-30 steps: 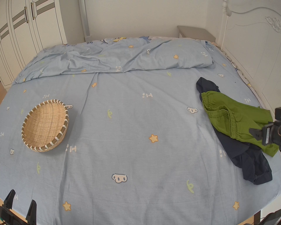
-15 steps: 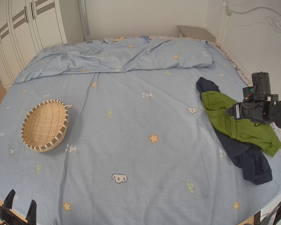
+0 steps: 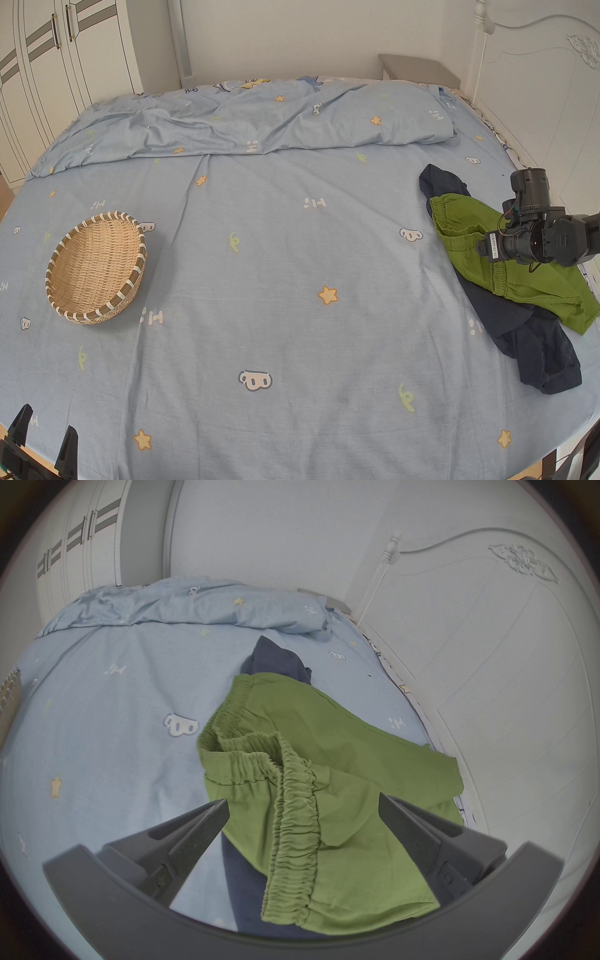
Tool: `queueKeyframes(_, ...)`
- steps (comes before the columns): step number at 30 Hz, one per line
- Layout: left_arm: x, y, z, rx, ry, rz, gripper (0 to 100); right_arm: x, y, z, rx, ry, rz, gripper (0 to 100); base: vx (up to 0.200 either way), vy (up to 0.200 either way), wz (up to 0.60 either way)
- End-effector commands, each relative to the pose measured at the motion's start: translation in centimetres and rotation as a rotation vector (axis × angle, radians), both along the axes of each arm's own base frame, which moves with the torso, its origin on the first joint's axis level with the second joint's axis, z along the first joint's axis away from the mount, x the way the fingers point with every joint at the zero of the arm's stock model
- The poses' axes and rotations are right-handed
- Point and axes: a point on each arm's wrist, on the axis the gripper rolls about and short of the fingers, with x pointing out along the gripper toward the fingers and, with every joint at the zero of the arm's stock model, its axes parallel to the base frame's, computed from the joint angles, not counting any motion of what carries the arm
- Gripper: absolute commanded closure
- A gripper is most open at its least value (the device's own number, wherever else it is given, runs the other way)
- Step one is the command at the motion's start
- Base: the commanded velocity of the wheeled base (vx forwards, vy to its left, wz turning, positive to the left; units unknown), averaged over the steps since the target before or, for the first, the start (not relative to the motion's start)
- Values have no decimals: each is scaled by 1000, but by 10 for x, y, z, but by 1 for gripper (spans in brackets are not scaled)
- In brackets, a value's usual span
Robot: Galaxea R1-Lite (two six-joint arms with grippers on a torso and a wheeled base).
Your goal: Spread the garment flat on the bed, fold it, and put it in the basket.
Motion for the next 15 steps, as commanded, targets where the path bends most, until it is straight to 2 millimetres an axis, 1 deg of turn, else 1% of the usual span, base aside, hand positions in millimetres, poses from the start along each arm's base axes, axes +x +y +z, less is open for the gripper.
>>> queueKeyframes(1, 1, 0, -5, 0, 11, -1, 0, 12, -5, -18, -2, 29, -18, 0, 0, 0, 0)
queueKeyframes(15, 1, 0, -5, 0, 11, -1, 0, 17, -8, -20, -27, 10, -55, 0, 0, 0, 0)
